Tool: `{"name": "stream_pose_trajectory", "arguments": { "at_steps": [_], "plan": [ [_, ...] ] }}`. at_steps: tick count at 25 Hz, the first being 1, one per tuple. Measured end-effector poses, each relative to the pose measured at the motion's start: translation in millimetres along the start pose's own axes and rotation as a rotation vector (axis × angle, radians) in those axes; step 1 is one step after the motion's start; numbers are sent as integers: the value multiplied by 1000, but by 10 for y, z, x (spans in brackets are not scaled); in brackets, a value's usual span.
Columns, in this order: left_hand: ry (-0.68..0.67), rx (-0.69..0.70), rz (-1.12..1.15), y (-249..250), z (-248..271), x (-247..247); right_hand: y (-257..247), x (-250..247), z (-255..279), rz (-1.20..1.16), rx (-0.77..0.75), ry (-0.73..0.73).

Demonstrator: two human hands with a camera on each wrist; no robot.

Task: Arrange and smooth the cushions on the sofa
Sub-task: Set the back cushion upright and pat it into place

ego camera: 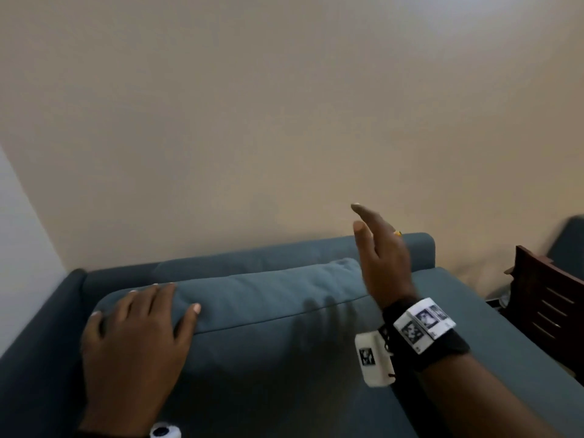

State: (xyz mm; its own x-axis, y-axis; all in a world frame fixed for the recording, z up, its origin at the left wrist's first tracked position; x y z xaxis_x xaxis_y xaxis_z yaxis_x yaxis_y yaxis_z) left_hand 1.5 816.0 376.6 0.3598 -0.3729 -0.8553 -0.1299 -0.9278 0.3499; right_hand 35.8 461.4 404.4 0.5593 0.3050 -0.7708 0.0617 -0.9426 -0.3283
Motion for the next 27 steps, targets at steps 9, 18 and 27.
{"name": "stream_pose_trajectory", "arguments": {
  "at_steps": [9,18,27],
  "plan": [
    [25,65,3,-157,27,-41,-615,572,434,181,-367,-321],
    [-9,98,89,-200,-2,-45,-910,837,519,297,-514,-593],
    [-29,77,306,-509,-69,-99,-1181,516,180,26,-338,-349]
  ]
}}
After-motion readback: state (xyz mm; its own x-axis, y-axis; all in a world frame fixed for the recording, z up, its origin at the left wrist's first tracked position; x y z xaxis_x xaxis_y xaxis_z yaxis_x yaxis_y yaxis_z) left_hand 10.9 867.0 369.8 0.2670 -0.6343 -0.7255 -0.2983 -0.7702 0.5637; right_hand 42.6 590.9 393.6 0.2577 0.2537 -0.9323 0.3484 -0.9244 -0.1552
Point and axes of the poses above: each hand's wrist, its own z-axis away from the middle knuckle, its own x-axis out of the palm, y = z × x, the point moved 9 cm from there along -z, towards the middle knuckle, and after that the axes turned 14 degrees about z, right-handed, at the moved point
